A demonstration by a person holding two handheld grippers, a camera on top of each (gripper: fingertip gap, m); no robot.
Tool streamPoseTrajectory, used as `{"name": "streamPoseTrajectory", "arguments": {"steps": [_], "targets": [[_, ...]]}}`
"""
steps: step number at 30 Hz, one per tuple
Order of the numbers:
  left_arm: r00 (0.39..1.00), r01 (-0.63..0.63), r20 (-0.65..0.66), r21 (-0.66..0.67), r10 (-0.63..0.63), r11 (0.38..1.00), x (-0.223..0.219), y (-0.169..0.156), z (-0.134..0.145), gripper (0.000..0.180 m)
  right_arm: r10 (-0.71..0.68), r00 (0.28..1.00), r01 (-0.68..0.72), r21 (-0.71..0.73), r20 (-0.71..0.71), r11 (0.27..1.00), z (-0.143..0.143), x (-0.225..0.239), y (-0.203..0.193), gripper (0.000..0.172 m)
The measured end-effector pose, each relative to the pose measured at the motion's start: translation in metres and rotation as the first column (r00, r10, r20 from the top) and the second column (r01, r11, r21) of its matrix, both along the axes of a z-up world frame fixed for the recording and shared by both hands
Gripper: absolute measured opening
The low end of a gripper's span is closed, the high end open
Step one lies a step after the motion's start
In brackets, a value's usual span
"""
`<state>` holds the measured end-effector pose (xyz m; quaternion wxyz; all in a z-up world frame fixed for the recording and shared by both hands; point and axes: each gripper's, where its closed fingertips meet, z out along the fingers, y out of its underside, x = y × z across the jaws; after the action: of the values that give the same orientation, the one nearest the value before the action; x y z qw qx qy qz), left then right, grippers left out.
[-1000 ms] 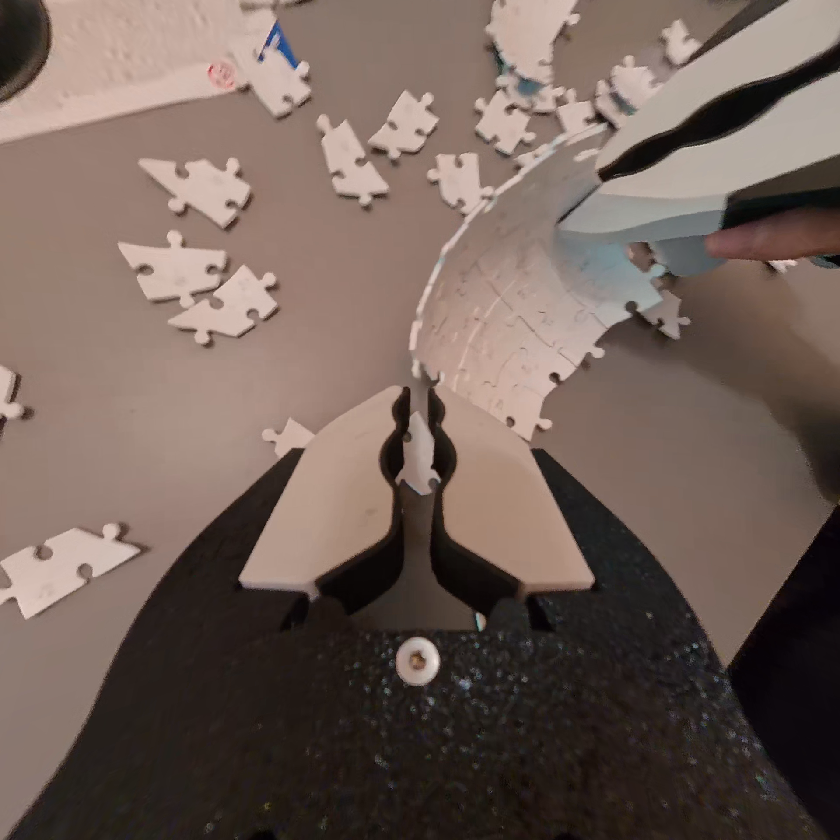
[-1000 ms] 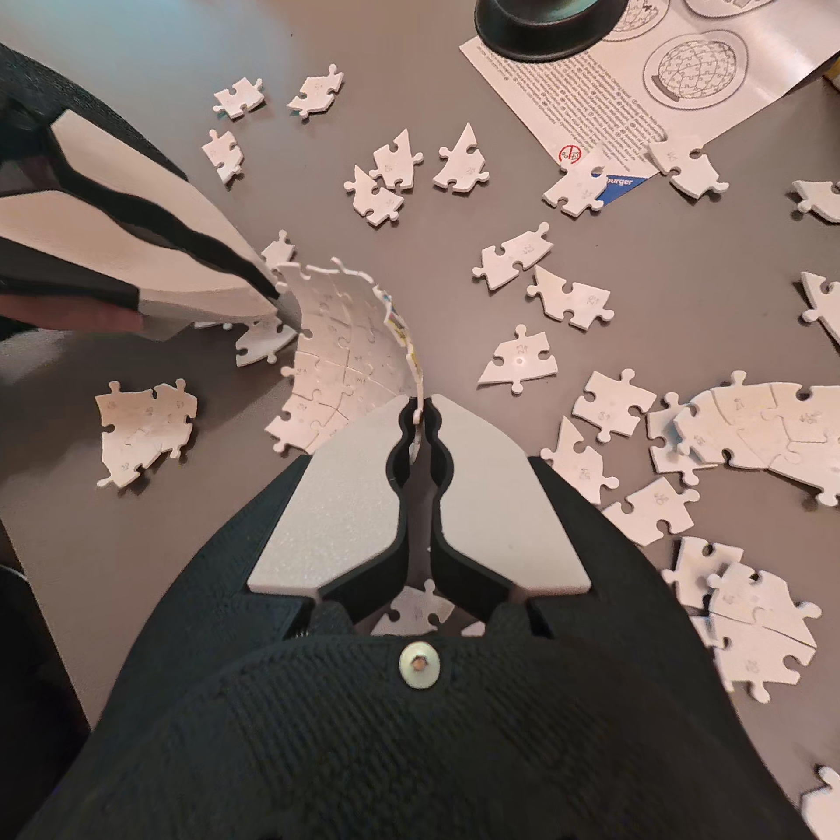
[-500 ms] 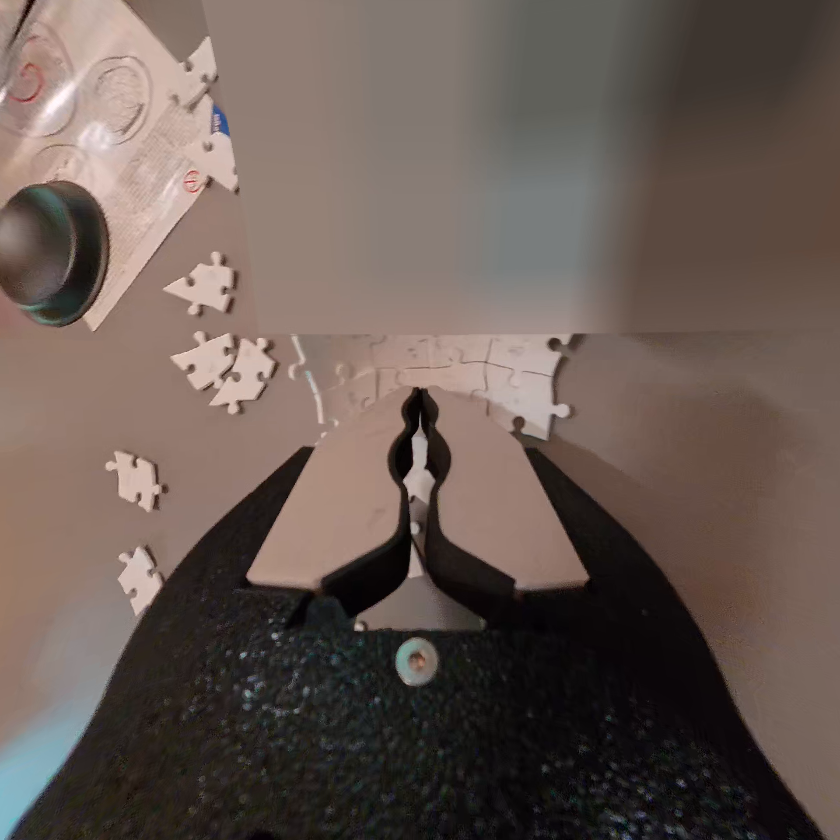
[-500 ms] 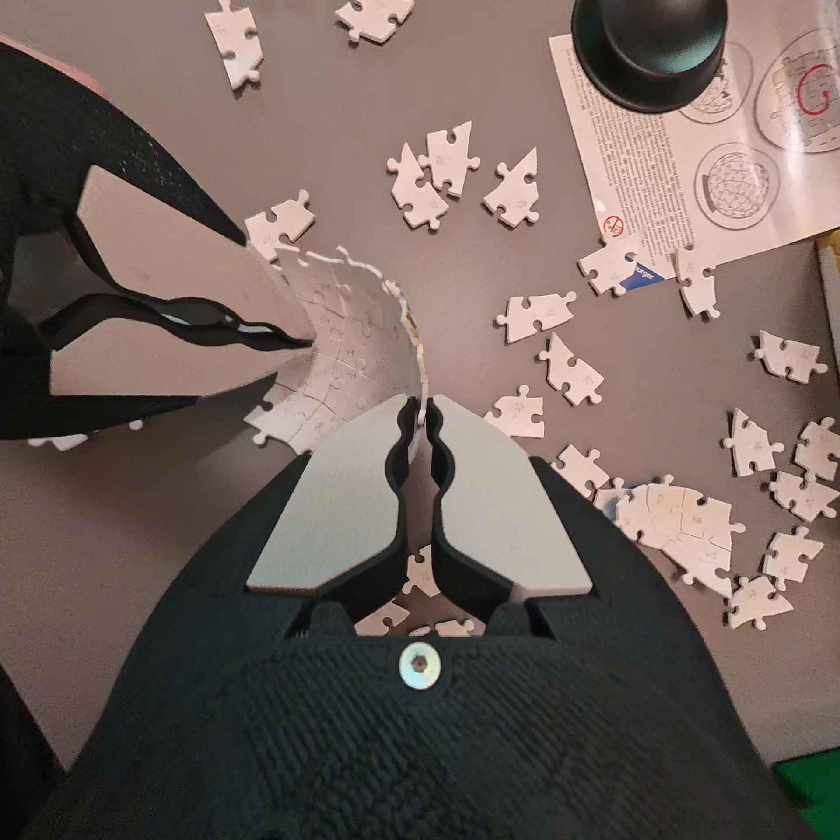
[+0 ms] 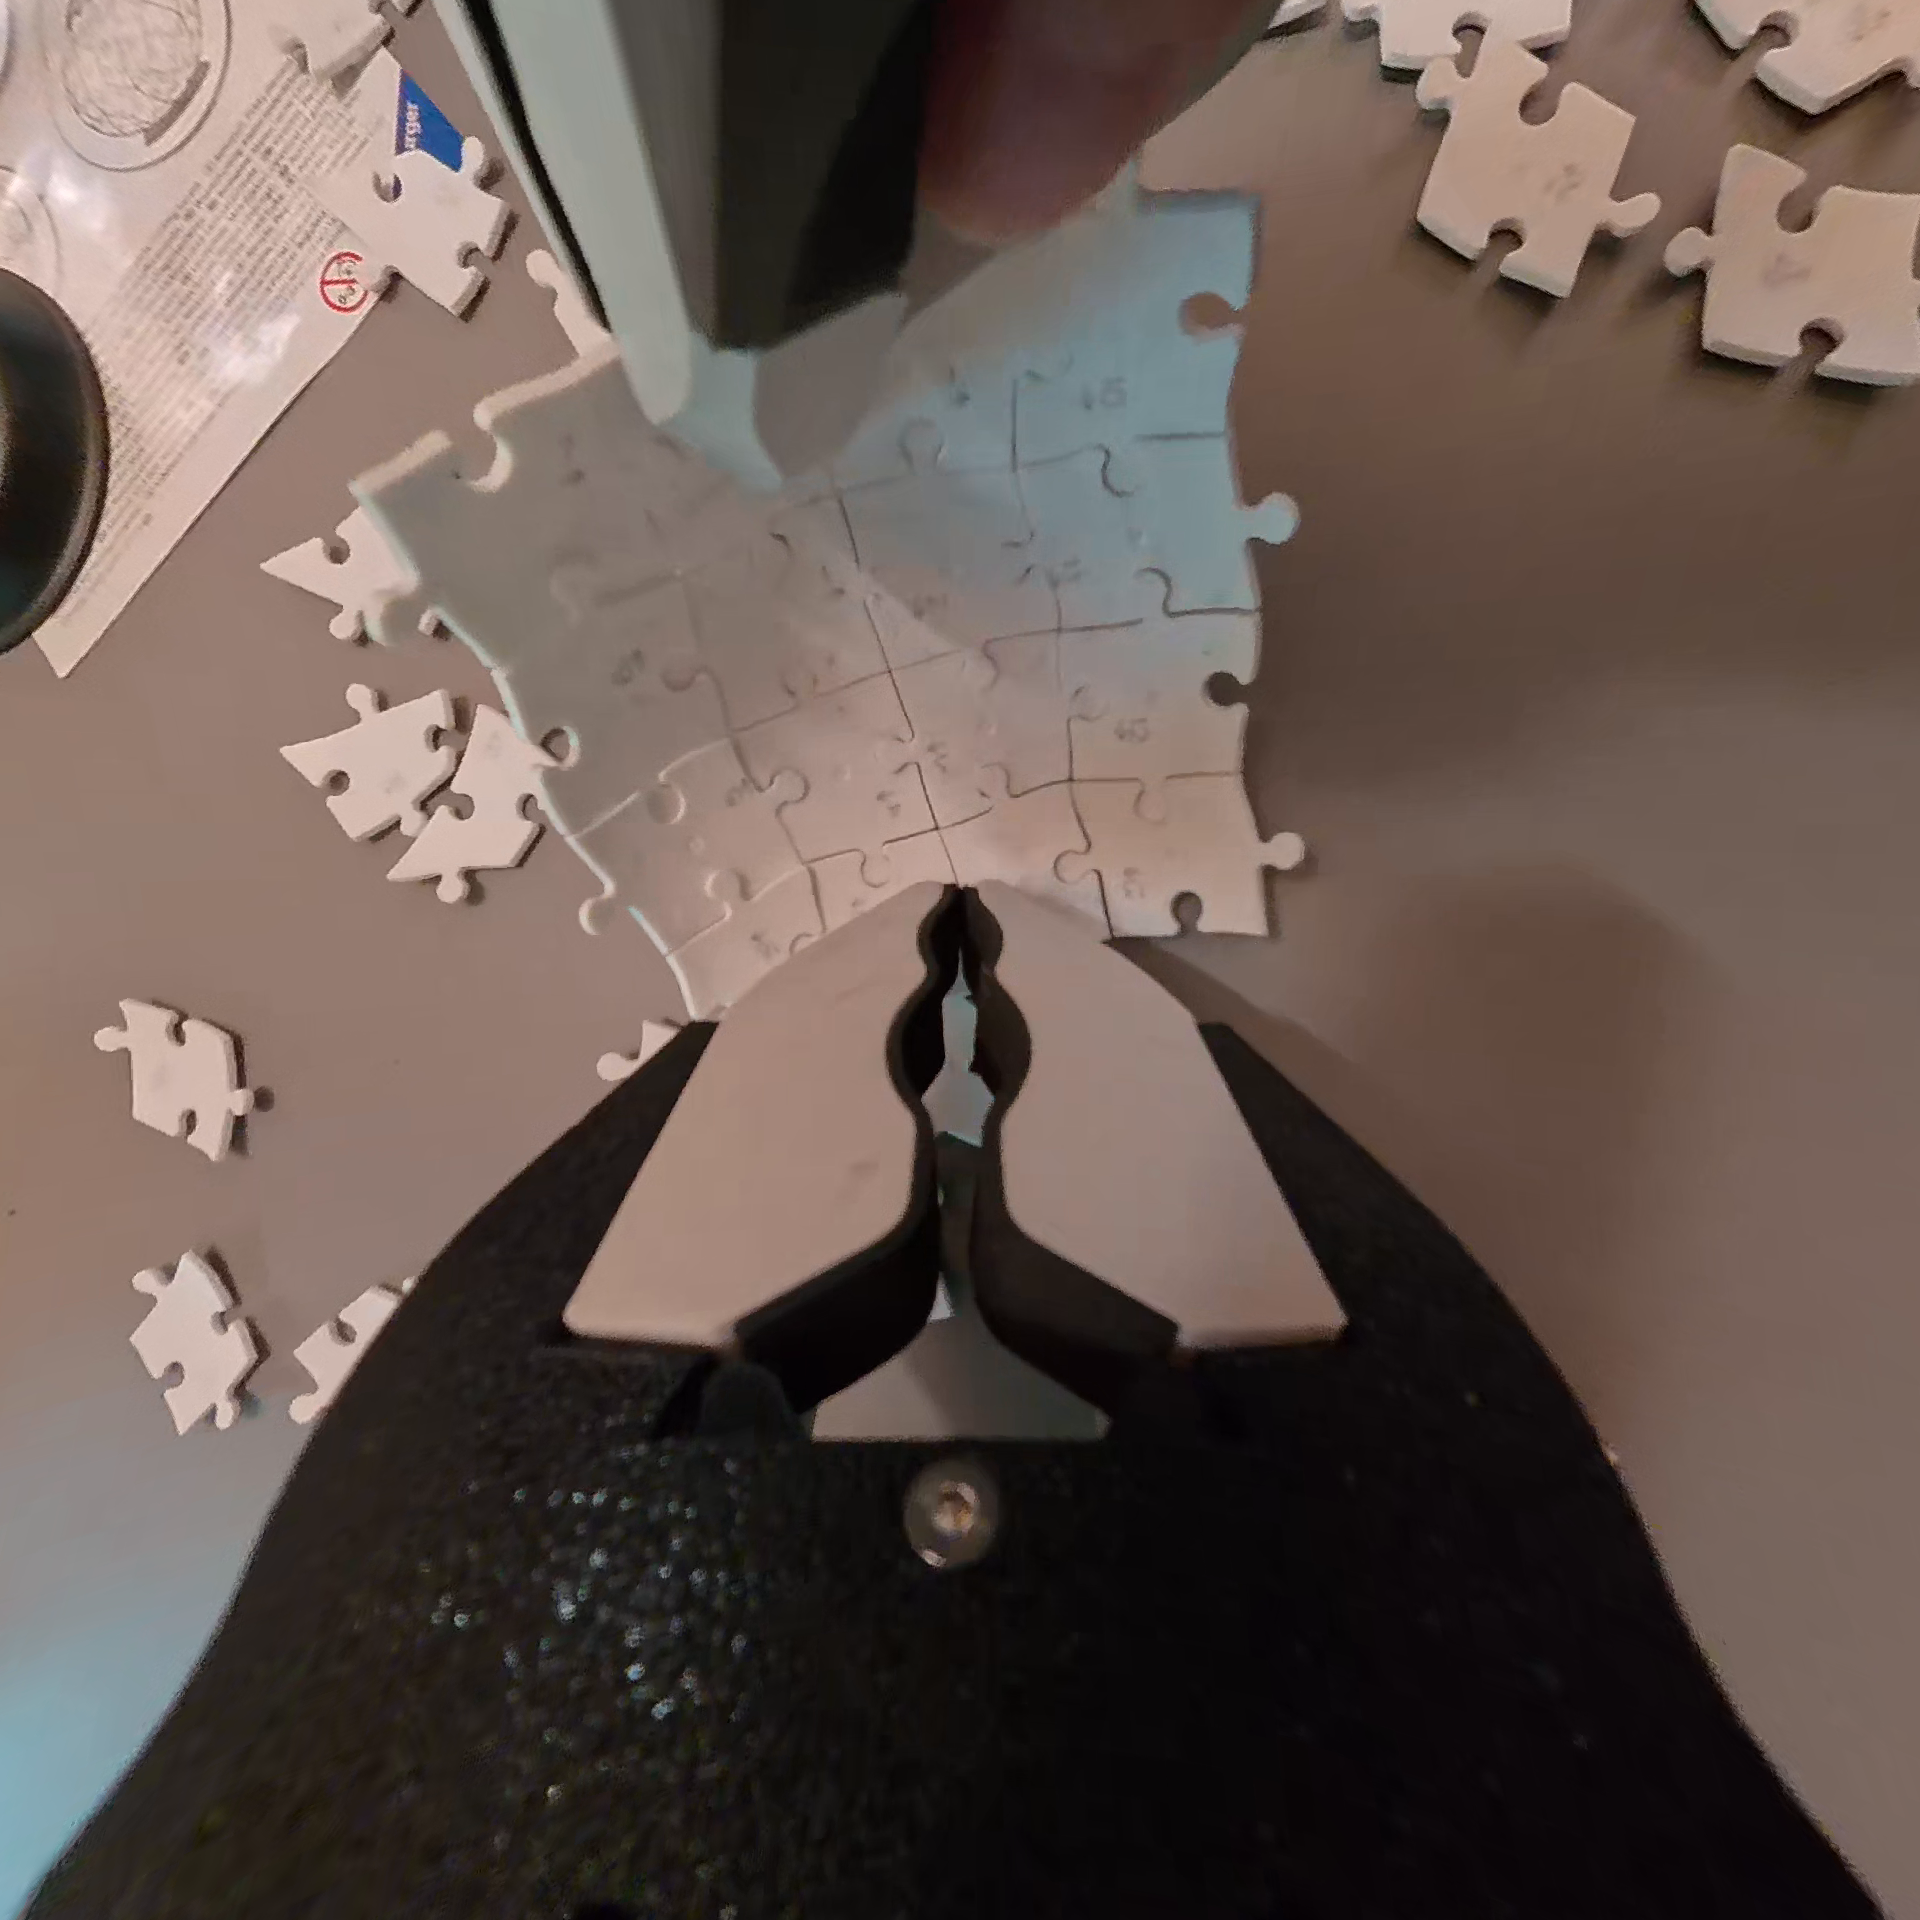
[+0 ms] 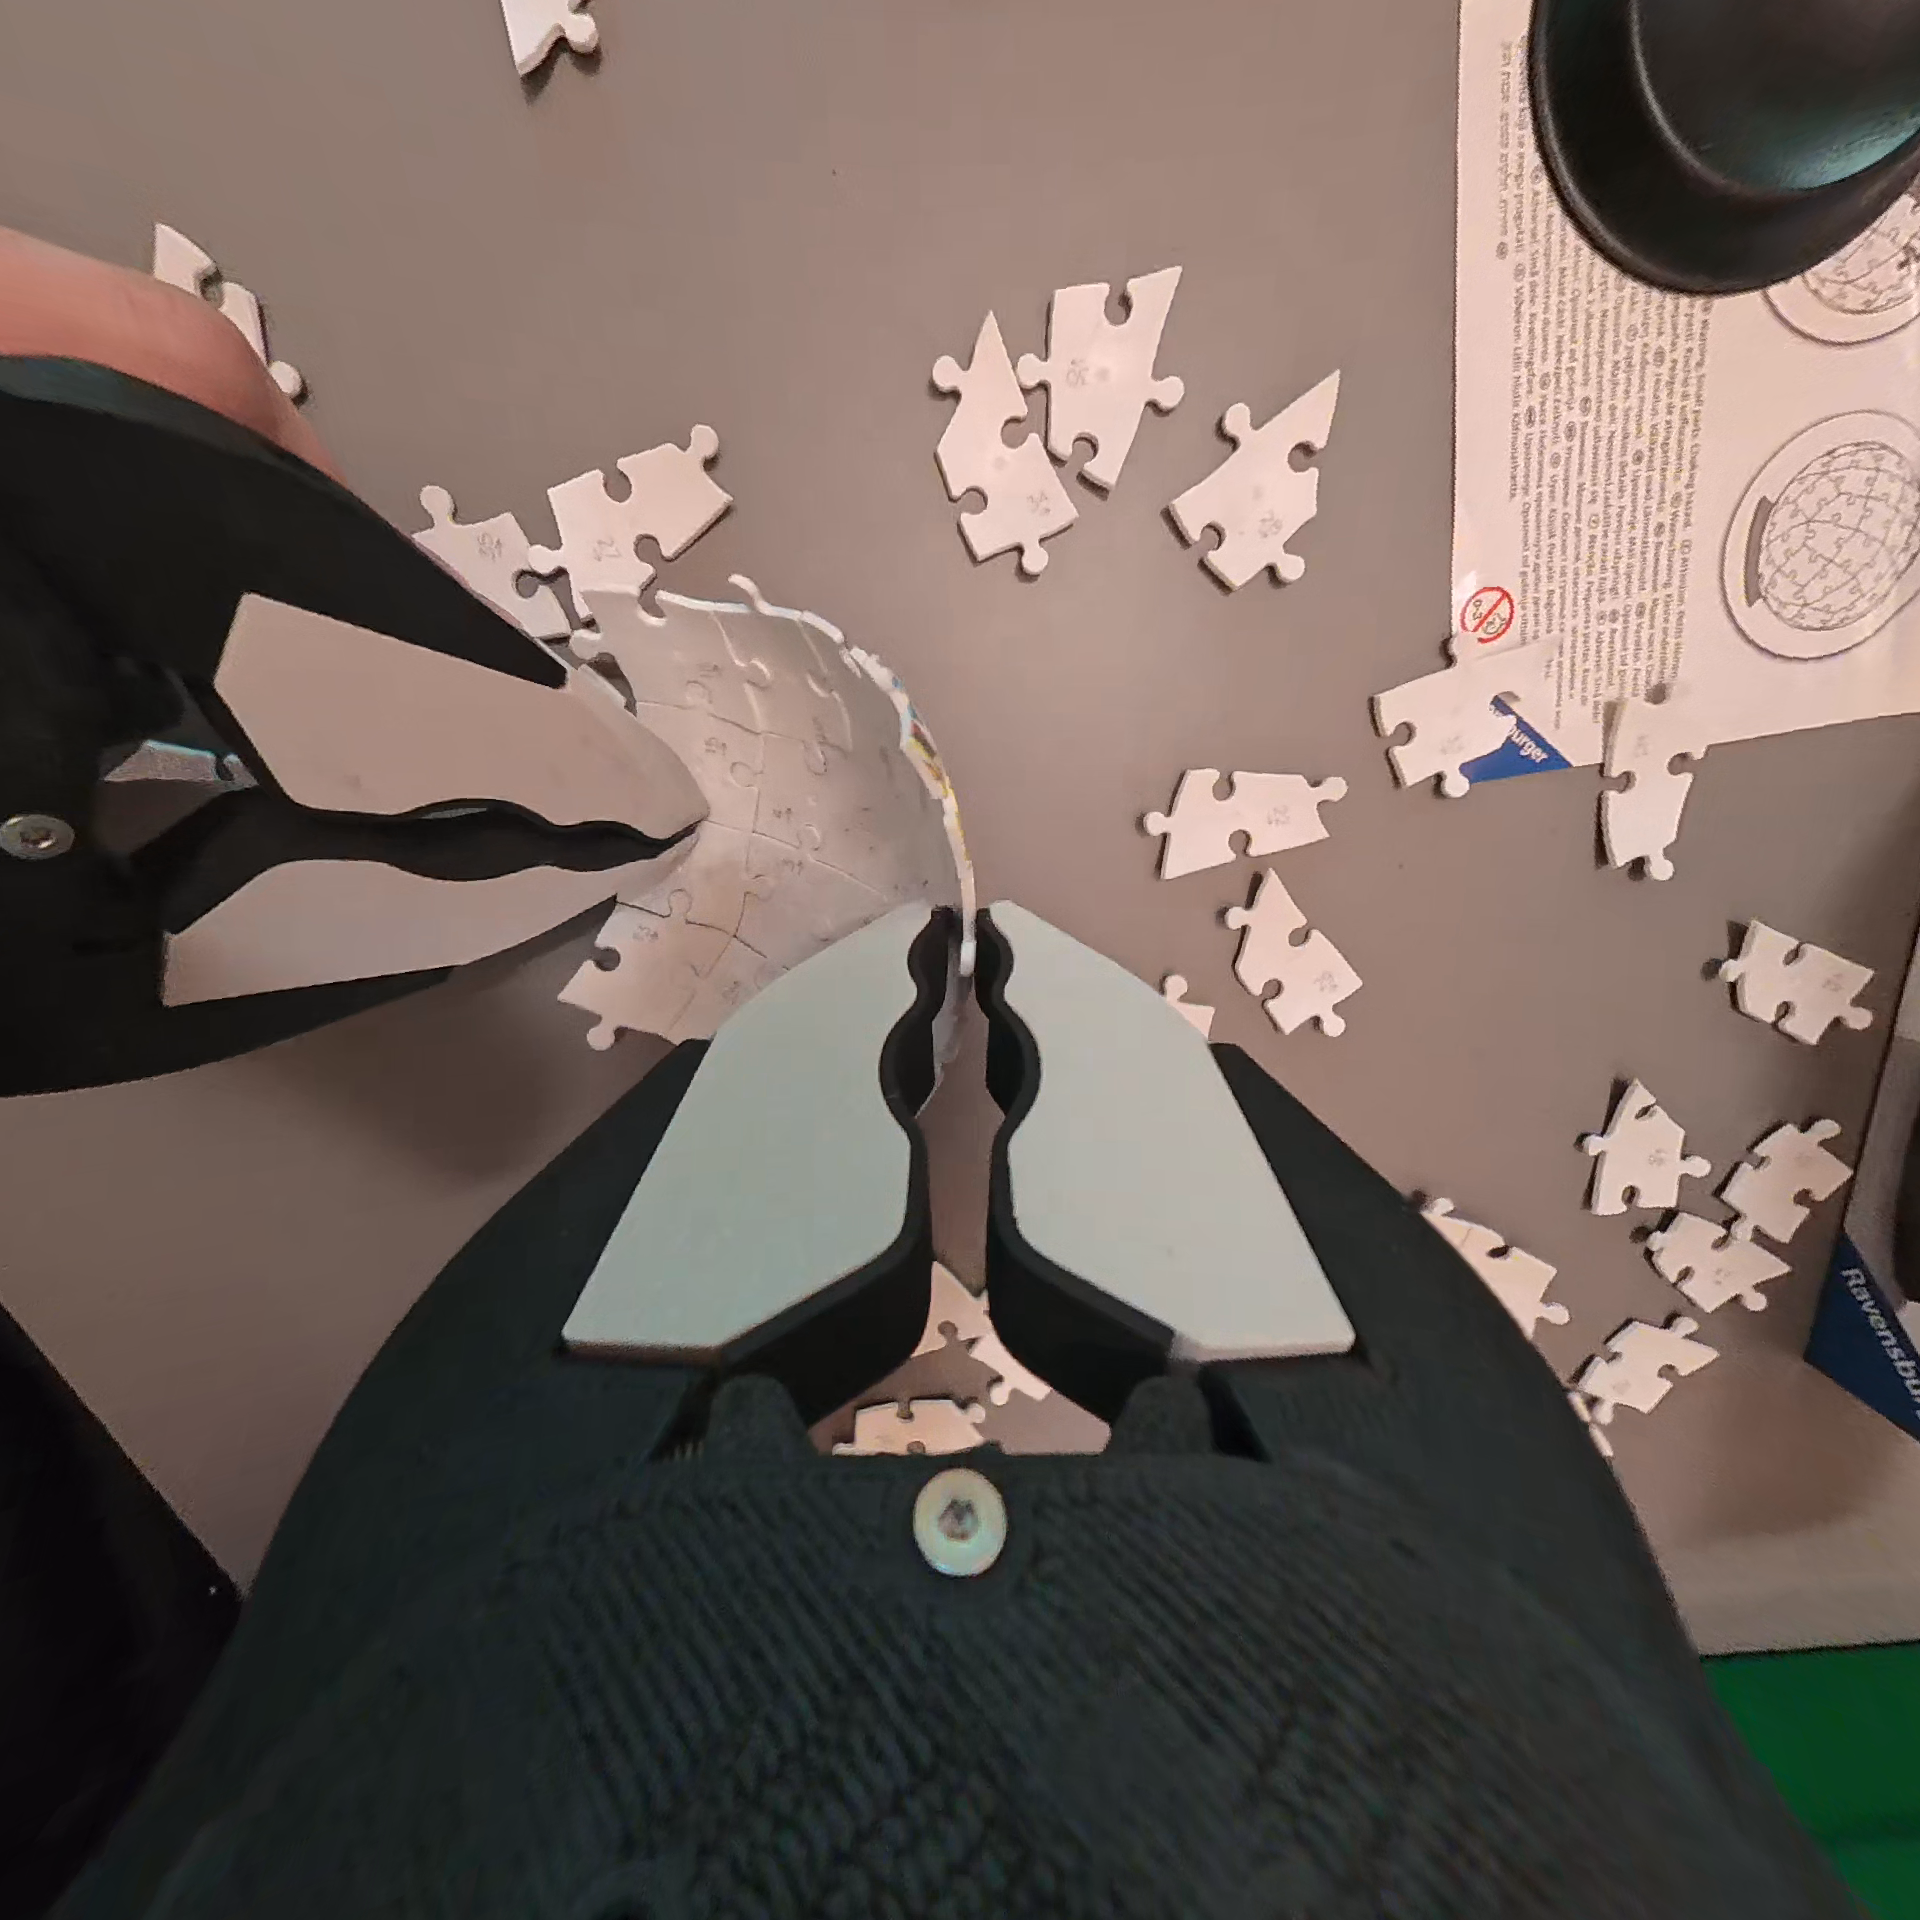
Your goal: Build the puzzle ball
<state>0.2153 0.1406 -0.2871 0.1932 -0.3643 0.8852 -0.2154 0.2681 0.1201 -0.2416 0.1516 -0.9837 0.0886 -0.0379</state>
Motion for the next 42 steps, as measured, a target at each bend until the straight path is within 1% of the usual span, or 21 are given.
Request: {"name": "streamPoseTrajectory", "arguments": {"steps": [5, 10, 11, 14, 15, 19, 24, 30, 37, 42], "targets": [[0.999, -0.014, -0.035, -0.050, 0.012, 0.999, -0.001, 0.000, -0.001, 0.000, -0.014, 1.000, 0.014, -0.010, 0.011, 1.000, -0.005, 0.004, 0.000, 0.006], [0.999, 0.005, -0.040, -0.062, -0.008, 0.998, 0.000, 0.000, 0.000, 0.000, -0.018, 1.000, 0.018, 0.009, 0.007, 1.000, -0.006, 0.005, -0.001, 0.006], [1.000, -0.013, -0.024, -0.081, 0.011, 0.997, 0.002, 0.002, 0.003, 0.000, -0.017, 1.000, 0.017, 0.010, 0.014, 1.000, -0.006, 0.006, -0.002, 0.006], [0.998, -0.046, 0.025, -0.197, 0.052, 0.979, 0.006, -0.002, 0.024, 0.000, -0.027, 0.999, 0.027, 0.012, 0.022, 1.000, -0.006, 0.008, -0.009, 0.006], [0.998, -0.046, 0.026, -0.198, 0.052, 0.979, 0.005, -0.003, 0.026, 0.000, -0.031, 0.999, 0.031, 0.009, 0.020, 0.999, -0.006, 0.009, -0.012, 0.006], [1.000, -0.013, 0.027, -0.083, 0.015, 0.996, 0.004, -0.003, 0.016, 0.000, -0.016, 0.999, 0.018, -0.038, 0.048, 0.999, -0.006, 0.014, -0.022, 0.007], [1.000, 0.020, 0.013, -0.060, -0.019, 0.998, 0.004, -0.017, 0.005, 0.000, -0.015, 0.998, 0.019, -0.066, 0.065, 0.998, -0.007, 0.016, -0.028, 0.008], [0.999, 0.047, 0.000, -0.011, -0.047, 0.999, 0.005, -0.020, 0.001, 0.000, 0.008, 0.996, -0.002, -0.073, 0.087, 0.997, -0.003, 0.015, -0.024, 0.008], [0.993, 0.090, 0.061, 0.111, -0.097, 0.990, 0.004, -0.021, -0.001, 0.000, -0.008, 0.994, 0.012, -0.037, 0.106, 0.999, 0.001, 0.014, -0.018, 0.006], [0.991, 0.101, 0.081, 0.096, -0.109, 0.990, 0.005, -0.021, 0.000, 0.000, 0.001, 0.991, 0.007, -0.056, 0.136, 0.998, 0.002, 0.013, -0.016, 0.006]]}}
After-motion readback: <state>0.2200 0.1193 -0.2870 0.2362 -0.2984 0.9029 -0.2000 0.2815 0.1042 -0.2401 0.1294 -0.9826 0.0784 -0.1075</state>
